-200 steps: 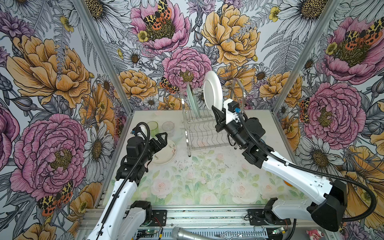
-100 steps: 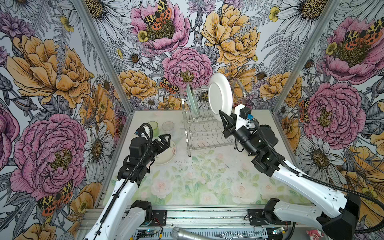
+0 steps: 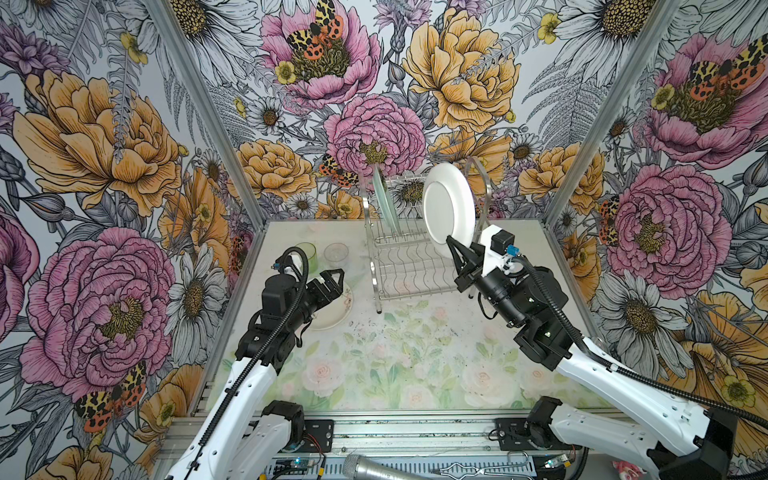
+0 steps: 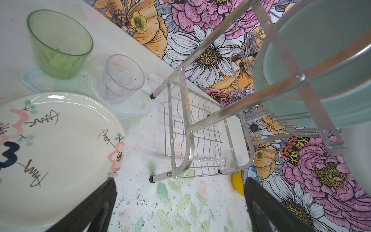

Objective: Unload the mixed dishes from the dish rack
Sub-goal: 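Lift the watermelon-print plate up and out of the rack with the right gripper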

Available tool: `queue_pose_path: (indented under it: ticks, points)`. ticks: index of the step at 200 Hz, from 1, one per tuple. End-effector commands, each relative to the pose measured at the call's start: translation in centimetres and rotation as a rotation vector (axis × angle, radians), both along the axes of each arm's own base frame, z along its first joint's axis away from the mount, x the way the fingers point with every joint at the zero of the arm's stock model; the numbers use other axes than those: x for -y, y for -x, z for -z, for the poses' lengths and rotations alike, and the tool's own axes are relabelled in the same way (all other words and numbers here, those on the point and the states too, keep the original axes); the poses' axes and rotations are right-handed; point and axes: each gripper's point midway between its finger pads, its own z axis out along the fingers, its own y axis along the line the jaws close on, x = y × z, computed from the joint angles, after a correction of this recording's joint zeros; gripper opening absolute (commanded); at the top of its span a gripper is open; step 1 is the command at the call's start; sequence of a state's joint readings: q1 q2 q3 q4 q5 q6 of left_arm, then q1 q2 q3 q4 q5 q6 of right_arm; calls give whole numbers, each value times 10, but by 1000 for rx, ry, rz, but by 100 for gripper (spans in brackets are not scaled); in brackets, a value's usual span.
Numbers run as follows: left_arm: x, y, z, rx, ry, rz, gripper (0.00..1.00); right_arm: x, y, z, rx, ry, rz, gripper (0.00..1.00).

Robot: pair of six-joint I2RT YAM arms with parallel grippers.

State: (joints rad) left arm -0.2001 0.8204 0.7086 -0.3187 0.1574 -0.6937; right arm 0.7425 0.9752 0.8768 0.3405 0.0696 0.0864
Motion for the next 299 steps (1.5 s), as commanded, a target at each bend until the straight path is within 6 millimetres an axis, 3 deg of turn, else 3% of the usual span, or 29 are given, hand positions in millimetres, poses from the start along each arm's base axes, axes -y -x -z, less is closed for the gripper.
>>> queue_pose_path:
  ticks: [1,177,216,299]
  points:
    - [-2,-1,-10,18,5,-27,99,8,27,-44,123,-103,-65,0]
    - [5,-9,3,-10,7,-38,99,-17,68,-24,110,-42,-299,0]
    - [4,-9,6,-12,8,-41,99,-26,86,-20,114,-29,-380,0]
    - [5,-9,9,-15,16,-43,99,-45,86,-2,60,1,-444,0]
